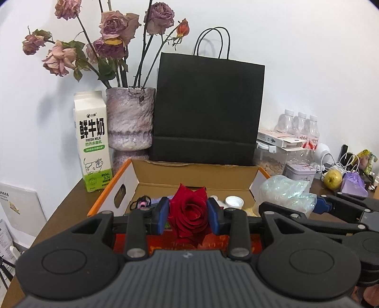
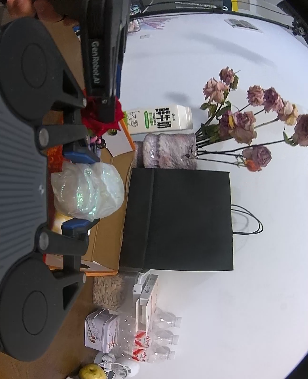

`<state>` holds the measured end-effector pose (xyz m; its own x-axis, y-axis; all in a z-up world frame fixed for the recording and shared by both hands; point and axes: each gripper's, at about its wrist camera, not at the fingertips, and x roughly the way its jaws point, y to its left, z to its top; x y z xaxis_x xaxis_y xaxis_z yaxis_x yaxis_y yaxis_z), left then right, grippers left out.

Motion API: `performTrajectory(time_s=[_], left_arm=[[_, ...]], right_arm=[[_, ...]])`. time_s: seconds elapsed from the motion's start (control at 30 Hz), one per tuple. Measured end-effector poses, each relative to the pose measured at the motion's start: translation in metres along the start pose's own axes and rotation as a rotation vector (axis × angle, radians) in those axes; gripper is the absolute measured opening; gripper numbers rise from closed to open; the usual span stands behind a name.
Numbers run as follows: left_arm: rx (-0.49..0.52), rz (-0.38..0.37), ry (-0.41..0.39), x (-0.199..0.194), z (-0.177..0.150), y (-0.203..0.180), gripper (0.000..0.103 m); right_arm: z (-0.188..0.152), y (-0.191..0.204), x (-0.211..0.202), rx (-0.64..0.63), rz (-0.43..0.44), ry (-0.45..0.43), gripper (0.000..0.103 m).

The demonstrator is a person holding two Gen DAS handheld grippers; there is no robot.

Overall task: Organize objects
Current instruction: 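Lift and carry the rose and plastic bag over the cardboard box with both tools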

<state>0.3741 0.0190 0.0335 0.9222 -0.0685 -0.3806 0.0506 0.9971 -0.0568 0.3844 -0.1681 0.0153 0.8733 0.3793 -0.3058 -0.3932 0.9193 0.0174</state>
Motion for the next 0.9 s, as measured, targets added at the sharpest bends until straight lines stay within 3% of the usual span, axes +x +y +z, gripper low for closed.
performTrajectory(time_s=[0.9], left_arm=[[0.005,0.020,0.018,0.090,0.028,0.007,0.036]], right_arm=[[0.028,-0.028,0.079,0.006,-0.038,0.001,0.044]])
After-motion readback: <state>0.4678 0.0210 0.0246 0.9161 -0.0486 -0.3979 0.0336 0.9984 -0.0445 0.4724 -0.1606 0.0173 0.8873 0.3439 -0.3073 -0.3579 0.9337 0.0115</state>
